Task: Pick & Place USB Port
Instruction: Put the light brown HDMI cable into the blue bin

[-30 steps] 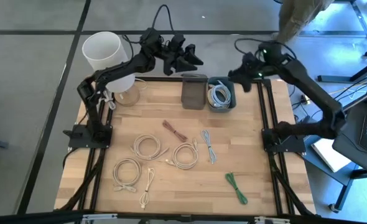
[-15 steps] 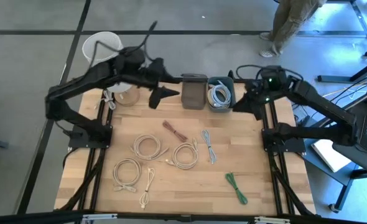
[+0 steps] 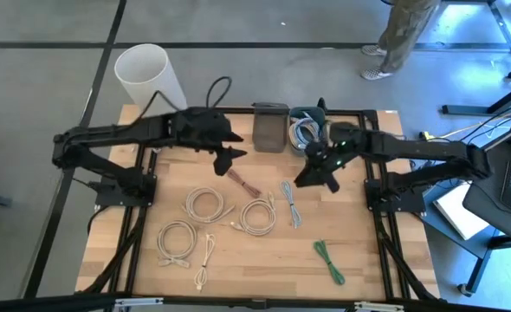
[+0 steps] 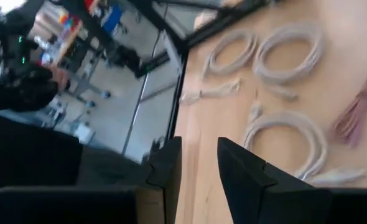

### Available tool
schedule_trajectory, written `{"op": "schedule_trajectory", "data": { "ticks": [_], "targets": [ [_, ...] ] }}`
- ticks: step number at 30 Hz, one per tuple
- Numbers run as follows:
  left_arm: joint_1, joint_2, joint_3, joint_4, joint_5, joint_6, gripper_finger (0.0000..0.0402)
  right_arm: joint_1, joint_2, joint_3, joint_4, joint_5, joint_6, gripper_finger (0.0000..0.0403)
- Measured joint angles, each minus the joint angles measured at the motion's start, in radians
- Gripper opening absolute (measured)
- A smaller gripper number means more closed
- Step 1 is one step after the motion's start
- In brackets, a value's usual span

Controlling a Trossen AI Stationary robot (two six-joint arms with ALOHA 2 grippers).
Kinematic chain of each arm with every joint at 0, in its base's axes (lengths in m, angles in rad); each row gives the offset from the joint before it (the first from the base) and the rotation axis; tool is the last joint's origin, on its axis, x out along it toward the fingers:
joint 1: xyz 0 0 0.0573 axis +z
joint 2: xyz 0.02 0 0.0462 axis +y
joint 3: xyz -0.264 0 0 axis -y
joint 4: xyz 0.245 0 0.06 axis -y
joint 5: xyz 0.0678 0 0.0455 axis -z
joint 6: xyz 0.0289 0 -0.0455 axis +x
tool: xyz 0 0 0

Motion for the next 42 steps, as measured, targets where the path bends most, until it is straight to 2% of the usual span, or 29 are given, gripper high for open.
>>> {"op": "schedule_trajectory", "data": {
  "ticks": [6, 9, 12, 15, 21, 28, 31, 35, 42],
  "targets": [
    [0.004, -0.187, -0.319, 0.455, 0.001, -0.129, 0.0221, 0.064, 0.051, 0.064, -0.004, 0.005, -0.018, 0.0107],
    [0.002, -0.298, -0.403, 0.560, -0.005, -0.151, 0.0221, 0.078, 0.056, 0.129, -0.029, 0.064, -0.068, 0.0107],
    [-0.003, -0.375, -0.436, 0.561, -0.001, -0.149, 0.0221, 0.089, 0.071, 0.198, -0.120, 0.123, -0.138, 0.0107],
    [-0.014, -0.428, -0.437, 0.563, 0.016, -0.125, 0.0221, 0.096, 0.108, 0.250, -0.228, 0.133, -0.184, 0.0107],
    [-0.020, -0.490, -0.437, 0.556, 0.065, -0.066, 0.0221, 0.147, 0.244, 0.304, -0.404, 0.181, -0.253, 0.0107],
    [-0.020, -0.511, -0.437, 0.550, 0.065, -0.021, 0.0221, 0.217, 0.435, 0.307, -0.364, 0.183, -0.216, 0.0107],
    [-0.020, -0.512, -0.437, 0.543, 0.065, -0.016, 0.0221, 0.241, 0.494, 0.307, -0.290, 0.157, -0.178, 0.0107],
    [-0.020, -0.511, -0.437, 0.513, 0.065, -0.002, 0.0221, 0.276, 0.537, 0.307, -0.186, 0.145, -0.165, 0.0107],
    [-0.020, -0.511, -0.437, 0.508, 0.064, -0.010, 0.0221, 0.300, 0.605, 0.307, -0.159, 0.121, -0.259, 0.0122]
  ]
}}
